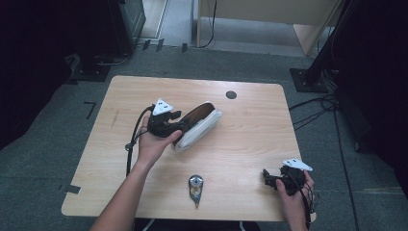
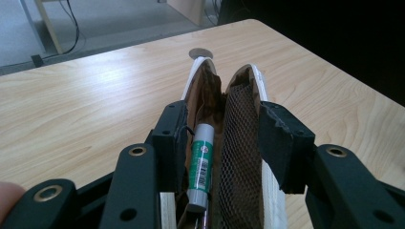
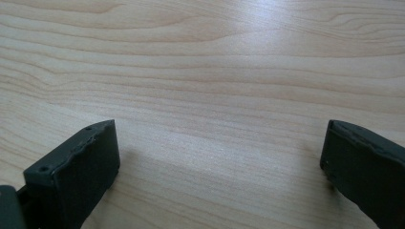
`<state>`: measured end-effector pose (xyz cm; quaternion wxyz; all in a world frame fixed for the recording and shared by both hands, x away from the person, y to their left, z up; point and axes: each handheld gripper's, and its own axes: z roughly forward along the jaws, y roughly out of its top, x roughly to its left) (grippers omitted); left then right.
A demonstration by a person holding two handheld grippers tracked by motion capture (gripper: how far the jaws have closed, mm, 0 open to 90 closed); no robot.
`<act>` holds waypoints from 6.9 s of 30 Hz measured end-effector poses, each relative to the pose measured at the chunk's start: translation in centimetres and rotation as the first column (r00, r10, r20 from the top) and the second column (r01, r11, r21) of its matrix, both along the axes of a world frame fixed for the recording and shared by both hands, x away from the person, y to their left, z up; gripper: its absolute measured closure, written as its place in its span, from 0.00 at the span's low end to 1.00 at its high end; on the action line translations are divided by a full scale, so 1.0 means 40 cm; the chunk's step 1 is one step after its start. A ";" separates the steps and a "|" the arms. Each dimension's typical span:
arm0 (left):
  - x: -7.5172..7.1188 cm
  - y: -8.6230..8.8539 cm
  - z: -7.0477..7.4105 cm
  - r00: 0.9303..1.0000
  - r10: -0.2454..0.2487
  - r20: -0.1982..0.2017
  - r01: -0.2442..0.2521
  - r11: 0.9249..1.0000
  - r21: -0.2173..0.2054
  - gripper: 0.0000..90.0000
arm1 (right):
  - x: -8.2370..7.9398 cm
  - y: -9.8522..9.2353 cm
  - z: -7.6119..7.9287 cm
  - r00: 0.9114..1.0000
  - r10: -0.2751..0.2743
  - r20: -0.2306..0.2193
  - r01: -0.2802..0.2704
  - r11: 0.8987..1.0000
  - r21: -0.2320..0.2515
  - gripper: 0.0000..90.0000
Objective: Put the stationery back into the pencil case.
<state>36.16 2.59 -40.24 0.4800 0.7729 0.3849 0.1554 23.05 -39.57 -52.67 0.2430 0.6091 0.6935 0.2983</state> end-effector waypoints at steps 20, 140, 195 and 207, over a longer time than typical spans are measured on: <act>-0.095 0.103 -0.046 0.999 0.017 -0.028 -0.018 0.999 -0.049 0.62 | -0.035 0.057 0.012 0.997 0.064 0.050 -0.064 0.998 0.003 0.27; -0.258 0.006 -0.285 0.942 -0.287 -0.174 0.310 0.943 0.119 0.53 | -0.061 0.424 0.009 0.812 0.579 0.077 -0.583 0.797 0.156 0.87; -0.292 -0.043 -0.290 0.920 -0.386 -0.072 0.390 0.882 0.265 0.43 | -0.085 0.418 0.086 0.823 0.526 0.213 -0.565 0.796 0.217 0.91; -0.303 -0.039 -0.283 0.914 -0.406 -0.010 0.394 0.878 0.271 0.63 | -0.059 0.390 0.076 0.853 0.475 0.218 -0.522 0.794 0.312 0.85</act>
